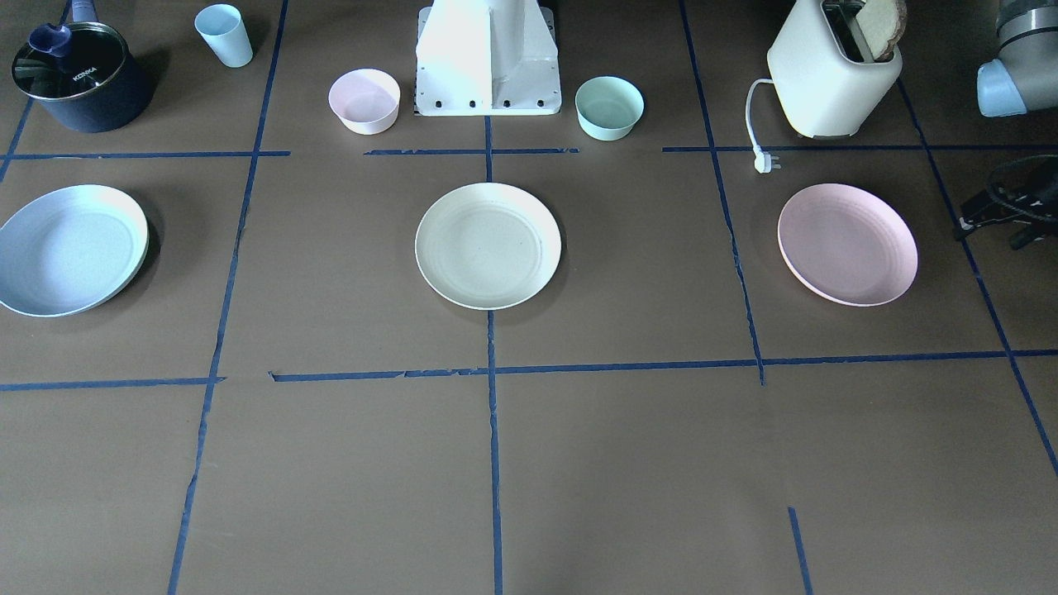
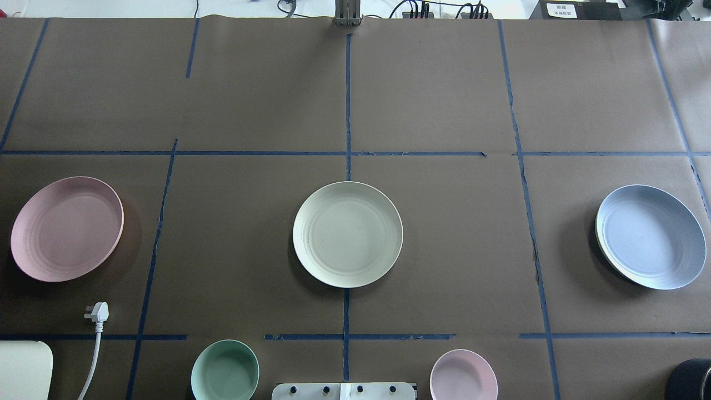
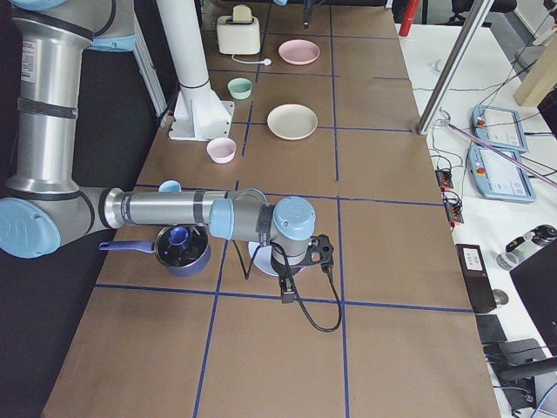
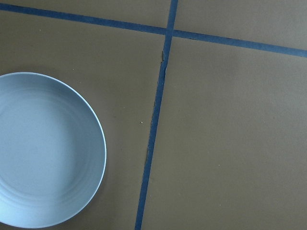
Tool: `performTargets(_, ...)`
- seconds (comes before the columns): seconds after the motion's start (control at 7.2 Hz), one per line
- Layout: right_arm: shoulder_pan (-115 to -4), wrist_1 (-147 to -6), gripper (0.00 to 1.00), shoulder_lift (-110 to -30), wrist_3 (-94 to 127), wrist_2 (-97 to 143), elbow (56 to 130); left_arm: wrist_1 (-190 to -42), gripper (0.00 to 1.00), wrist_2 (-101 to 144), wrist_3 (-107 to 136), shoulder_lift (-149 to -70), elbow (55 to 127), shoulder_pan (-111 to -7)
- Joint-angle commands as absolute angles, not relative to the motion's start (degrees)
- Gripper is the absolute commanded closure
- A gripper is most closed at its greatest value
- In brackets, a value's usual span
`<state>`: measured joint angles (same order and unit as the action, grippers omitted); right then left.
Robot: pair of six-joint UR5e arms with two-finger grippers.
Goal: Stack three plates with pink and blue
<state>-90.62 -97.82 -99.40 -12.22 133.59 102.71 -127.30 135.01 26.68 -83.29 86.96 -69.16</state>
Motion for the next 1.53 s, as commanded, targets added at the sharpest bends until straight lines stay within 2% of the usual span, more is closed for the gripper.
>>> performTargets(0.0, -90.6, -97.8, 0.0, -99.4, -12.2, 133.6, 102.7, -131.5, 0.0, 134.9, 33.6, -83.2, 84.7, -63.7)
performTargets(0.28, -90.6, -97.8, 0.0, -99.5, -12.2, 133.6, 102.6, -131.4, 0.0, 135.0, 33.9, -83.2, 84.7, -61.4)
performTargets(0.42, -90.6, -97.8, 0.0, -99.6, -12.2, 133.6, 102.6, -131.5, 0.09, 135.0, 34.0, -83.2, 84.7, -61.2)
performTargets(0.56, -90.6, -97.7, 0.0, -99.8, -12.3, 133.6, 102.6, -131.5, 0.63, 135.0, 35.4, -83.2, 84.8, -61.2)
performTargets(0.69, -90.6, -97.7, 0.0, -99.8, -12.3, 133.5, 102.6, -131.5, 0.81, 135.1, 35.5, -83.2, 84.8, -61.3)
performTargets(1.11, -90.6, -97.7, 0.0, -99.8, -12.3, 133.4, 102.5, -131.5, 0.82, 135.8, 35.7, -83.4, 84.9, -61.2)
performTargets(1.25, -90.6, -97.7, 0.0, -99.8, -12.3, 133.3, 102.4, -131.5, 0.85, 135.8, 35.7, -83.5, 85.0, -61.2)
performTargets(1.39, -90.6, -97.7, 0.0, -99.8, -12.3, 133.3, 102.4, -131.5, 0.92, 135.8, 35.9, -83.6, 85.1, -61.2)
